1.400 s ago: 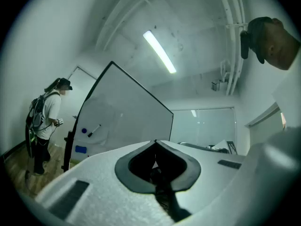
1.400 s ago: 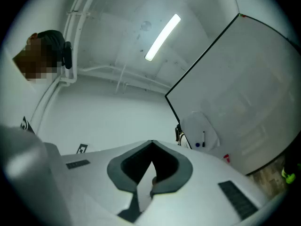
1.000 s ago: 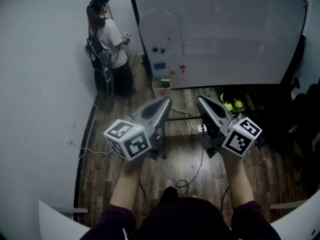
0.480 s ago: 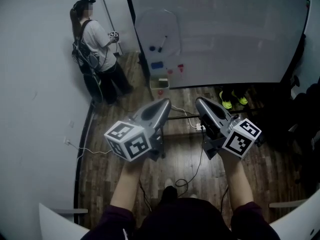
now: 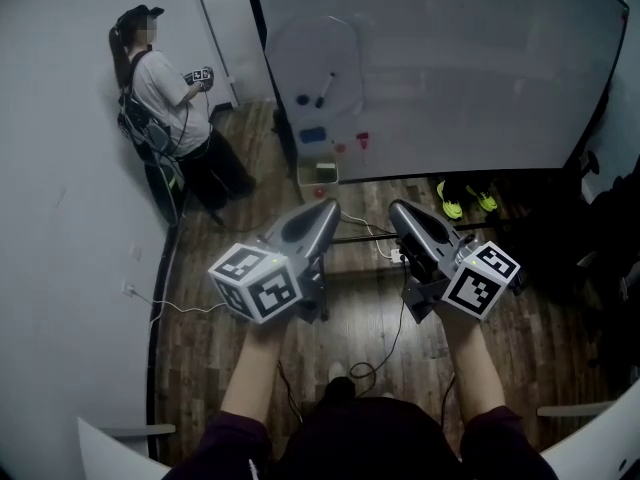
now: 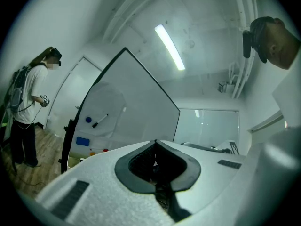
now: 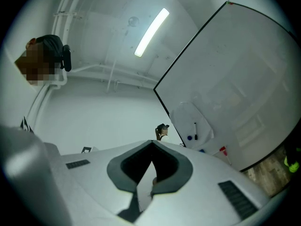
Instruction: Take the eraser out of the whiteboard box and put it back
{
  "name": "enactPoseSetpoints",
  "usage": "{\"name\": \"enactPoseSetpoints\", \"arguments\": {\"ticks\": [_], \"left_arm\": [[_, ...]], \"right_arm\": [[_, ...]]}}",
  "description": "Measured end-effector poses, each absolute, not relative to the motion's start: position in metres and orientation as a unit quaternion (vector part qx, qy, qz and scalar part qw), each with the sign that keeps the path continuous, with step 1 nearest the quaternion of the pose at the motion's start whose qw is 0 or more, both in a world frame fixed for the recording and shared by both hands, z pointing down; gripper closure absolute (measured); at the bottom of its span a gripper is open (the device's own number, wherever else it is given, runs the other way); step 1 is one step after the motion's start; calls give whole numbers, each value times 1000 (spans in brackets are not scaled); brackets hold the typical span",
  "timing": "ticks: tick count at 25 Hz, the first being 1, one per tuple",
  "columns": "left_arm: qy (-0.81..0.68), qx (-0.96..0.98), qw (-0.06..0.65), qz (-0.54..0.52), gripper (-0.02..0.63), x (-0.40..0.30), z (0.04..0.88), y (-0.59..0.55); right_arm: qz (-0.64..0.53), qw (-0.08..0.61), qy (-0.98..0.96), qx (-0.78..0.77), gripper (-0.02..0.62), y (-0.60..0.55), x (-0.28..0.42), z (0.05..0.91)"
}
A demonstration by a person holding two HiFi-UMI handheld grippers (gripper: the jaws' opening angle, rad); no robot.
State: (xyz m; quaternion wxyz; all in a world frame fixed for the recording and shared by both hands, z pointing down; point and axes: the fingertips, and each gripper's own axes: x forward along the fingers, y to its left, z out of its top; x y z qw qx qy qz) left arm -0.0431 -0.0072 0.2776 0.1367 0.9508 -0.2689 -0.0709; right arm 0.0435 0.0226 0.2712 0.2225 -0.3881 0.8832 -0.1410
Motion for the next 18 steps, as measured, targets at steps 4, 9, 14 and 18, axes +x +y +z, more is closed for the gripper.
{"name": "enactPoseSetpoints", "arguments": {"ticks": [4,9,14,18], "left_arm": [[-261,952,142,-72,600,-46,279,-28],[-257,953,144,-71,600,-54,280,-55],[-246,955,149,-67,600,-59,284,-75],[-234,959,150,-61,600,-66,288,-89]], "right_arm": [[-140,222,881,-394,592,3,40,272],[-139,221,877,-403,592,-19,33,272],[-140,223,872,-414,592,-40,25,274],[-139,223,866,-426,592,-51,16,275]]}}
